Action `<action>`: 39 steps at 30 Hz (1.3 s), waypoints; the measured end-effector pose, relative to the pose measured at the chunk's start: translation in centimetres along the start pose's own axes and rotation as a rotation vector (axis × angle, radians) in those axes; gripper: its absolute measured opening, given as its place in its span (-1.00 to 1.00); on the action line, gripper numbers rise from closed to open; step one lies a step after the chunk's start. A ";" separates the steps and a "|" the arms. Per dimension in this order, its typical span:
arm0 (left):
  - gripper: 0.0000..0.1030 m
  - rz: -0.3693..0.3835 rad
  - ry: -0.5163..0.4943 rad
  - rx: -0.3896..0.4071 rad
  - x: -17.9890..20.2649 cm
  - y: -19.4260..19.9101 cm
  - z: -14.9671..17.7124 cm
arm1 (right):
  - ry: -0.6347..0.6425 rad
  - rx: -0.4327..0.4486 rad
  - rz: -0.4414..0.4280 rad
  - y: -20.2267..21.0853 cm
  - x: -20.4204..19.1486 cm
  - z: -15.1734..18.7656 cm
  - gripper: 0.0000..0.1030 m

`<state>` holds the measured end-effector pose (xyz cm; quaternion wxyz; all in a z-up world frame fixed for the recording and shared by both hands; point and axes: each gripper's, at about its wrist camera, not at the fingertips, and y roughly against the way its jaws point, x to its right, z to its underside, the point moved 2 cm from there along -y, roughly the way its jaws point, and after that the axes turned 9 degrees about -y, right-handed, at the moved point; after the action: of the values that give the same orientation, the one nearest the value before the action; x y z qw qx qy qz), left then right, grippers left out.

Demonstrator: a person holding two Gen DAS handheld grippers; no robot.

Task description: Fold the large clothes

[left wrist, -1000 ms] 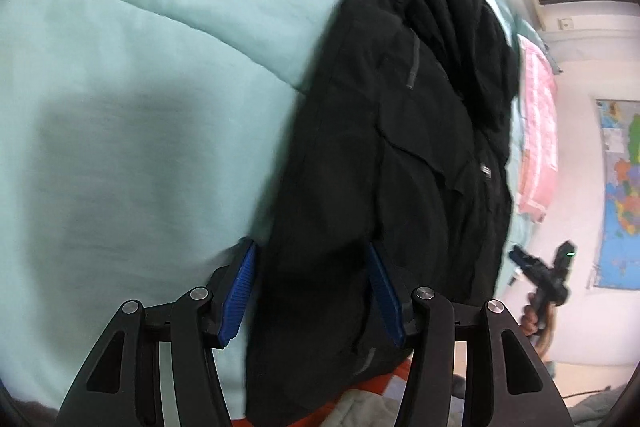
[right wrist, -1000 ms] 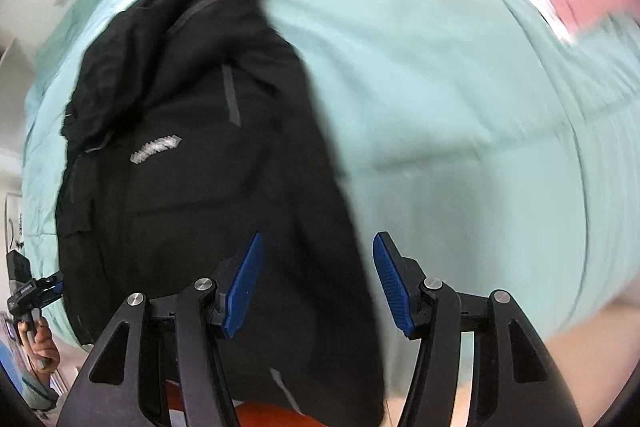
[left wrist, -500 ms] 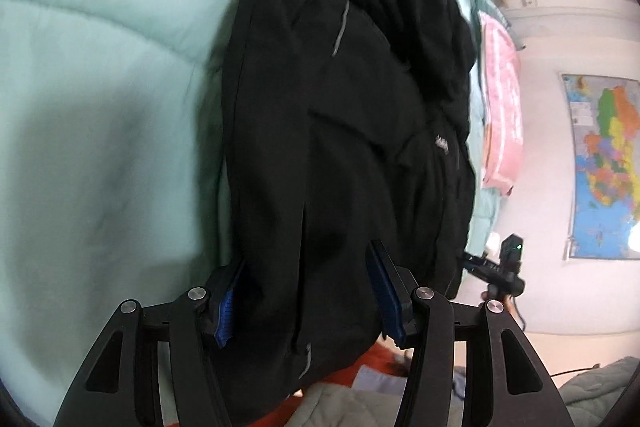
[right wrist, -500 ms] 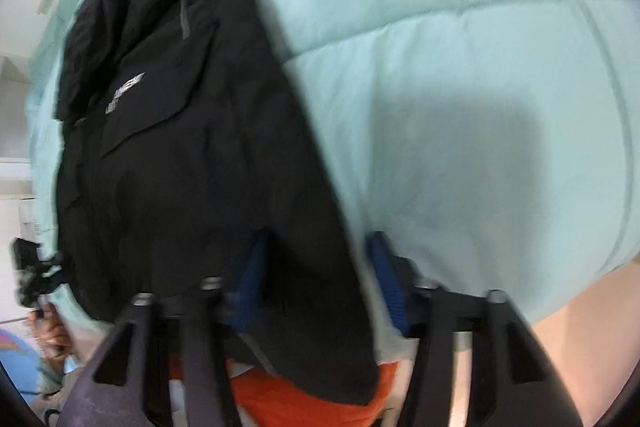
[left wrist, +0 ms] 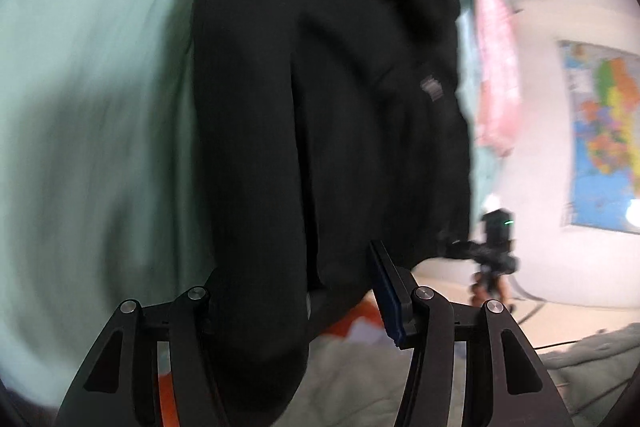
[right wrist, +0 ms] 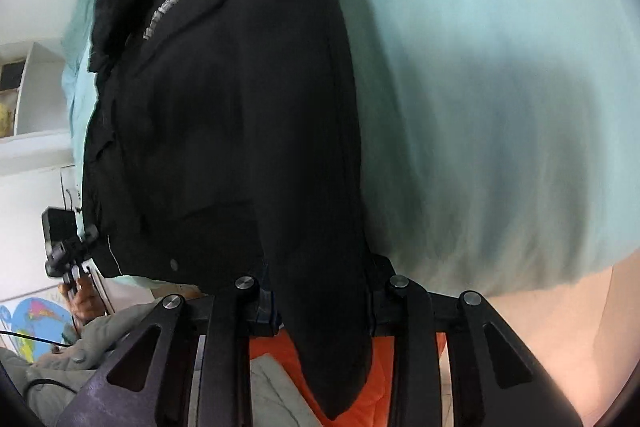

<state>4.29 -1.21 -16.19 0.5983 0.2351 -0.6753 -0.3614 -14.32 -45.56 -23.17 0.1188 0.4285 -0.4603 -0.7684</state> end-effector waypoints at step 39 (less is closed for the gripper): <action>-0.68 -0.146 0.129 0.388 -2.4 5.4 -38.1 | 0.104 0.428 0.164 6.9 -24.5 -35.7 -0.73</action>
<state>42.59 -3.90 -12.74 0.5562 0.4169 -0.6736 -0.2512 26.42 -56.78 -11.63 0.1105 0.4440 -0.6392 -0.6181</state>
